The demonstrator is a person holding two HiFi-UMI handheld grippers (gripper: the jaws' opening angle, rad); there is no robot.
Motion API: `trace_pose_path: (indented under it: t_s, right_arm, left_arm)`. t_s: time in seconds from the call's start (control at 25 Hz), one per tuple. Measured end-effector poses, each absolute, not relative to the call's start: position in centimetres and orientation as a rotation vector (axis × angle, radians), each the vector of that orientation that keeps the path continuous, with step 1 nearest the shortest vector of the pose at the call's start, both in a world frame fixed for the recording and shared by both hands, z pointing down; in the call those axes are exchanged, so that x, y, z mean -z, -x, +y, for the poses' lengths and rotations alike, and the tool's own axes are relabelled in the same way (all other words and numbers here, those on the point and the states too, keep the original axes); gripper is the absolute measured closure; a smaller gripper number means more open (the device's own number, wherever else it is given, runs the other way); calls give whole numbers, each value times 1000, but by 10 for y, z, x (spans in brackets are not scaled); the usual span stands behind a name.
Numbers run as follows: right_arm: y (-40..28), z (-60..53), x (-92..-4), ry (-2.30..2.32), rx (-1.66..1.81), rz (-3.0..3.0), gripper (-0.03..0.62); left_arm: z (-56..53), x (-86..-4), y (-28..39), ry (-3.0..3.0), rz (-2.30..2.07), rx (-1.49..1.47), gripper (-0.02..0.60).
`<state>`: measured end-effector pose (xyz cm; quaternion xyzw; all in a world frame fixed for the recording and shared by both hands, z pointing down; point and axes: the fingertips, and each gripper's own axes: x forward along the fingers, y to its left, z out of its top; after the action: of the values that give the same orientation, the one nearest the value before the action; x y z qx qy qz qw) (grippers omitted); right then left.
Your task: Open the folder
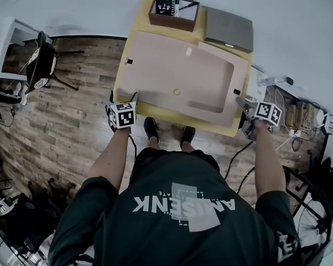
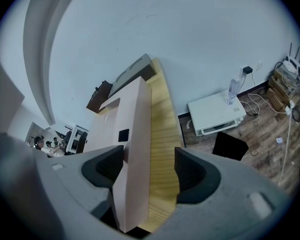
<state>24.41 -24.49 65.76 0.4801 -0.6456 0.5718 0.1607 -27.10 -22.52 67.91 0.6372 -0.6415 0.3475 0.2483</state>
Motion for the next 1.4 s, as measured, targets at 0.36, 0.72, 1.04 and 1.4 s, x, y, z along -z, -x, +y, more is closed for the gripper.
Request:
trace_pose_path:
  t_s: [0.36, 0.72, 1.04, 1.4]
  right_arm:
    - [-242, -246, -656, -1378, -1598, -1853, 289]
    - [-238, -254, -644, -1368, -1463, -1938, 290]
    - [-235, -267, -593, -1404, -1375, -2101, 312]
    - [-230, -277, -487, -1467, -1129, -2379, 330]
  left_arm:
    - [-229, -669, 261, -1862, -1683, -1028, 156]
    - [-241, -615, 200, -2108, -1462, -755, 156]
    - [-260, -550, 157, -2240, -1395, -531, 158]
    - [-280, -461, 118, -2378, -1299, -303, 158]
